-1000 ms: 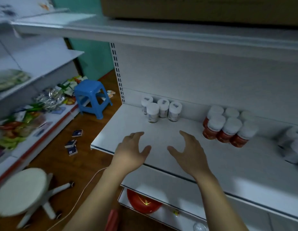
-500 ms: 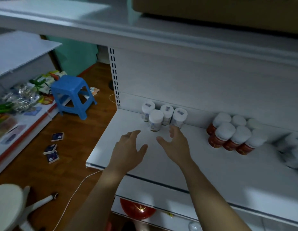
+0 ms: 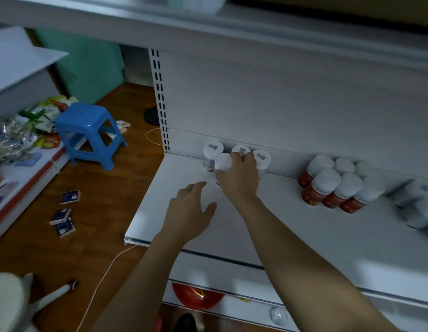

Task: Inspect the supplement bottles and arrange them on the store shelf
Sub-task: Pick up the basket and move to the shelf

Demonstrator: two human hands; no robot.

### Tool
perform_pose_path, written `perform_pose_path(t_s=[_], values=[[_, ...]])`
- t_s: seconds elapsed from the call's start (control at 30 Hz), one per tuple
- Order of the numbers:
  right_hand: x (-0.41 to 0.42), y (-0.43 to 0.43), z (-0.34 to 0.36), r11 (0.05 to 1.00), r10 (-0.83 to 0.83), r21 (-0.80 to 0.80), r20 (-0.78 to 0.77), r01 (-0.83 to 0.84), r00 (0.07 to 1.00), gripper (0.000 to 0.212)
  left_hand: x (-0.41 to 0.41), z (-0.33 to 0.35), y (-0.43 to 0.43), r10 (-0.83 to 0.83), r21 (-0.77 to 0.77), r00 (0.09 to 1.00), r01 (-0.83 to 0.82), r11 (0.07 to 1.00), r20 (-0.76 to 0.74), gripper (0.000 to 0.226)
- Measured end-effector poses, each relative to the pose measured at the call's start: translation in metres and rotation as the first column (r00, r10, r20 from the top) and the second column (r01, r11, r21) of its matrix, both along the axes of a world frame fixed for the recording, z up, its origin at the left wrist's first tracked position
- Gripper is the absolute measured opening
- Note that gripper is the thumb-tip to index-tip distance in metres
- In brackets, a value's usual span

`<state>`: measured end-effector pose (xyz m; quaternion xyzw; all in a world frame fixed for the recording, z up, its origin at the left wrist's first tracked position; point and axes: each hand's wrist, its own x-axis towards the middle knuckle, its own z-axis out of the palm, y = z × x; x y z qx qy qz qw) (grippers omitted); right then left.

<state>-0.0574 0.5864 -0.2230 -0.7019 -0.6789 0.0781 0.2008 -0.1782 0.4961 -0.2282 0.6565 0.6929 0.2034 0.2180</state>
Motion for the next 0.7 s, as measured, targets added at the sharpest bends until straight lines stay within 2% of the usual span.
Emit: perform_pose_path(t_s=[0.13,0.2,0.3,0.4,0.53,0.7], values=[[0.000,-0.003,0.000,0.999,0.030,0.036,-0.006,-0.030,1.000,0.053,-0.001,0.000,-0.006,0.027,0.028,0.999,-0.027,0.999,0.019,0.061],[0.000,-0.004,-0.001,0.998,0.036,0.046,-0.002,-0.035,0.999,0.056,-0.002,0.000,-0.008,0.058,0.048,0.998,-0.060,0.997,0.038,0.061],[-0.001,-0.004,-0.001,1.000,0.019,-0.003,-0.035,-0.019,0.999,0.065,0.000,0.001,-0.013,0.083,0.053,0.995,-0.086,0.995,0.050,0.060],[0.002,-0.007,0.002,0.998,0.010,-0.059,-0.083,-0.015,0.996,0.062,0.005,0.002,-0.017,0.078,0.060,0.996,-0.080,0.995,0.034,0.061],[0.019,-0.031,0.003,0.989,0.077,-0.102,-0.250,-0.106,0.965,0.063,0.012,0.004,-0.024,0.062,0.062,0.998,-0.061,0.996,-0.003,0.064],[0.071,-0.079,0.009,0.976,0.078,-0.133,-0.525,-0.172,0.848,0.060,0.028,0.015,-0.038,-0.011,0.047,0.999,0.014,0.999,-0.053,0.071]])
